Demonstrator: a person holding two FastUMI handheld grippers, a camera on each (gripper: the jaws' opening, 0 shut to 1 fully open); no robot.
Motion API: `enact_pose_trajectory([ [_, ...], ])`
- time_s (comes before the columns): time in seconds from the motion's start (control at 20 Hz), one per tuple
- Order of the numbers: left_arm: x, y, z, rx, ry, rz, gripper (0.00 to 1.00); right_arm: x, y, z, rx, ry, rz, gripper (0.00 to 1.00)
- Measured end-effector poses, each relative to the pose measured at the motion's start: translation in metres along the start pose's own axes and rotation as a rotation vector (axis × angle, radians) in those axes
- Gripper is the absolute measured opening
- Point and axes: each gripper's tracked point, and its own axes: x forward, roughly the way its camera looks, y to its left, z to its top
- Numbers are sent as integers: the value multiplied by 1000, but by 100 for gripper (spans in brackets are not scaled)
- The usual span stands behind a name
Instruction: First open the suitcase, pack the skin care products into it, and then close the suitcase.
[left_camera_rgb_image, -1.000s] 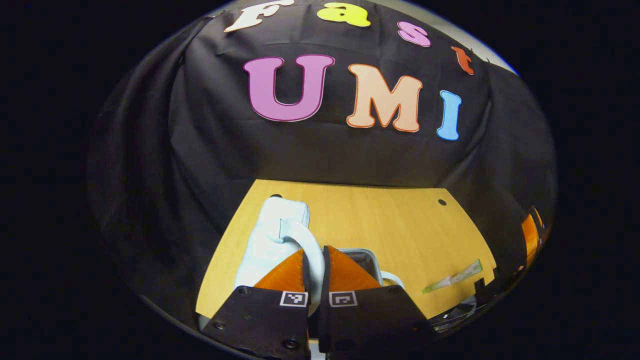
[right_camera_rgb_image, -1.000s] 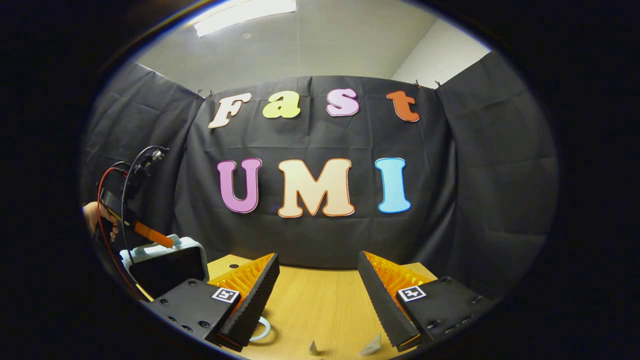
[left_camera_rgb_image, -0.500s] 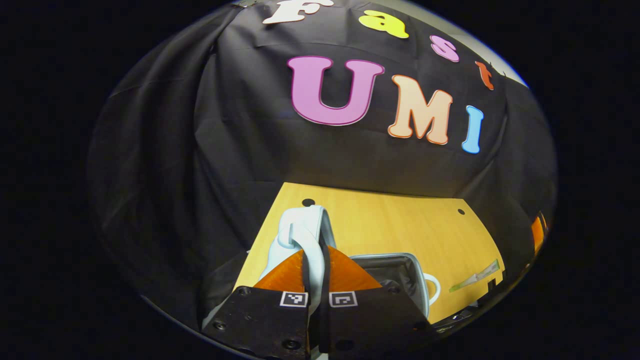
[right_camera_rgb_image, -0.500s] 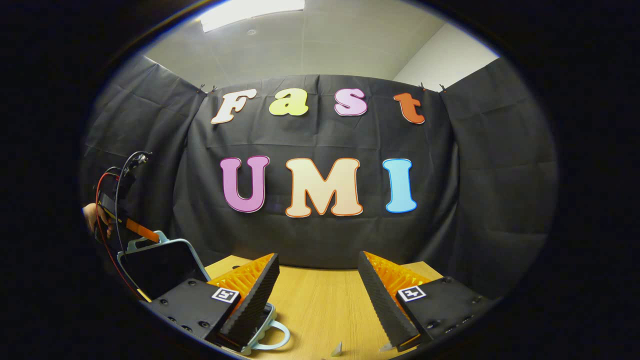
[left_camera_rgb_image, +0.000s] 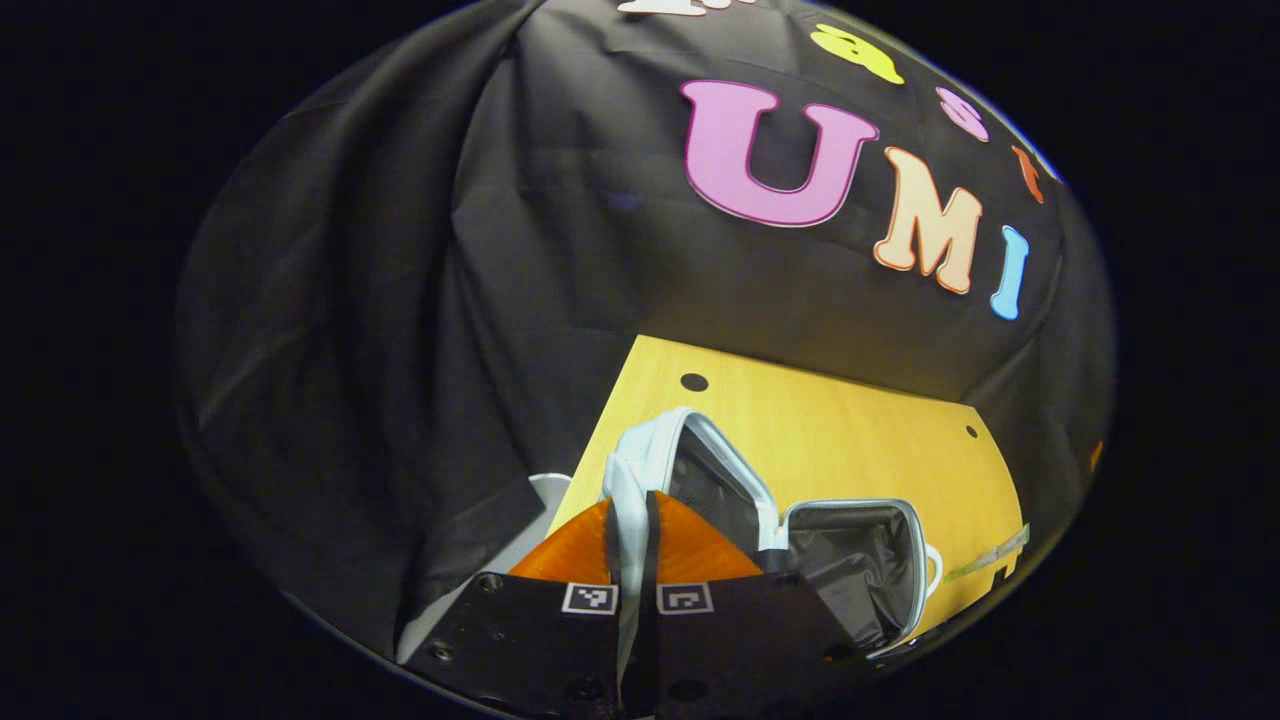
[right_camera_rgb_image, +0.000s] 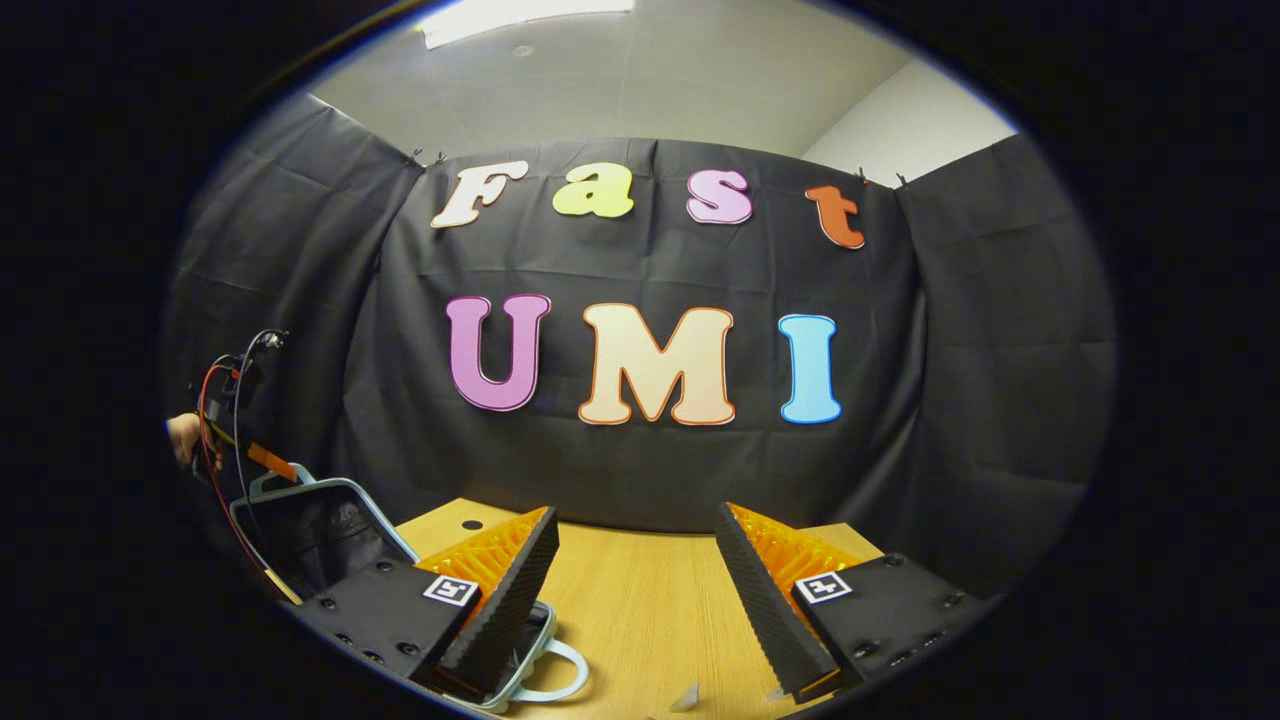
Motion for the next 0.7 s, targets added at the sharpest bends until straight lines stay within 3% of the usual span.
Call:
enact_pose_trajectory([
  [0.35, 42, 50, -37, -95, 63, 11, 0, 10, 16, -12, -34, 40, 17, 99],
  [0.7, 85, 97, -108, -265, 160, 102, 0, 17, 10, -19, -59, 72, -1, 99],
])
